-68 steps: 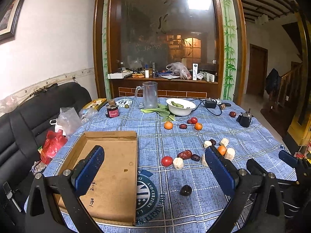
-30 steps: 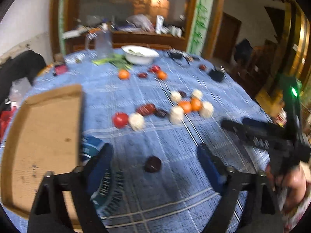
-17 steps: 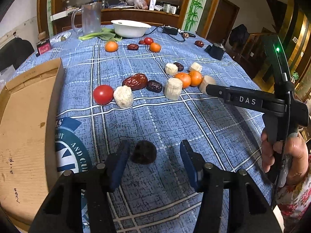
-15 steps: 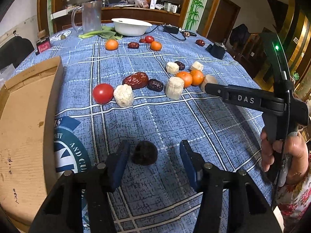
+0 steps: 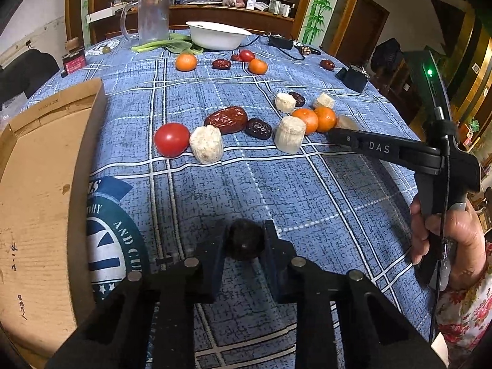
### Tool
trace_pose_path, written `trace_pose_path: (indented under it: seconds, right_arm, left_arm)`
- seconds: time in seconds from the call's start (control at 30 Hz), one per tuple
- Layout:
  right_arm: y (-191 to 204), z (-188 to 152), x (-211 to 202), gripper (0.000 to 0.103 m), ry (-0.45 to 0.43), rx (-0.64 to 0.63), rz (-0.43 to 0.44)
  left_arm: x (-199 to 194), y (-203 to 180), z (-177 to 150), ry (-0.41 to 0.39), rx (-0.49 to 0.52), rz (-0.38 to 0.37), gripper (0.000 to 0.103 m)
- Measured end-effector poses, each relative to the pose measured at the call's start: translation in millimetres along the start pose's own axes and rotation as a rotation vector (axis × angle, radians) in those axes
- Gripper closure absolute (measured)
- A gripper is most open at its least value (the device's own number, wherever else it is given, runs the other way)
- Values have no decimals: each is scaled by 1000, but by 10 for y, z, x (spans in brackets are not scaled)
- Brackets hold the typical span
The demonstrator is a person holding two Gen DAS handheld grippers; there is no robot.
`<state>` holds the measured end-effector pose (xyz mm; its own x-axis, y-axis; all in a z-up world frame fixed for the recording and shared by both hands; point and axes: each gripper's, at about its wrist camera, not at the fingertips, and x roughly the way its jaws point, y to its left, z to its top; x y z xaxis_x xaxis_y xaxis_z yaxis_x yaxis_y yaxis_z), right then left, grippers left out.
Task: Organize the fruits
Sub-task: 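Grasp the dark date with the left gripper while the right grasps a beige round cake, then carry the date and cake into the cardboard box and open both grippers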
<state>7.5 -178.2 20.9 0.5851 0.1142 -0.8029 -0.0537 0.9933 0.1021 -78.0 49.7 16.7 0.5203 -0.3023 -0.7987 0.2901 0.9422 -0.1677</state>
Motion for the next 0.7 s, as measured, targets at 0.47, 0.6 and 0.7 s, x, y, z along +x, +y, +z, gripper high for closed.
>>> trace_pose_path:
  seconds: [0.47,0.6,0.7]
  right_arm:
    - [22,-165,-369,69,-52,33,37]
    - [100,-260,-553,69,-69,26,54]
    - [177,-305,-675,68,-81,18,70]
  left_arm:
    - [-289,-63,-10,-64,4,-4,81]
    - [-430,-35,-25,-94,-7,-5,81]
    - [-567,16,-33,-121,-22,2,81]
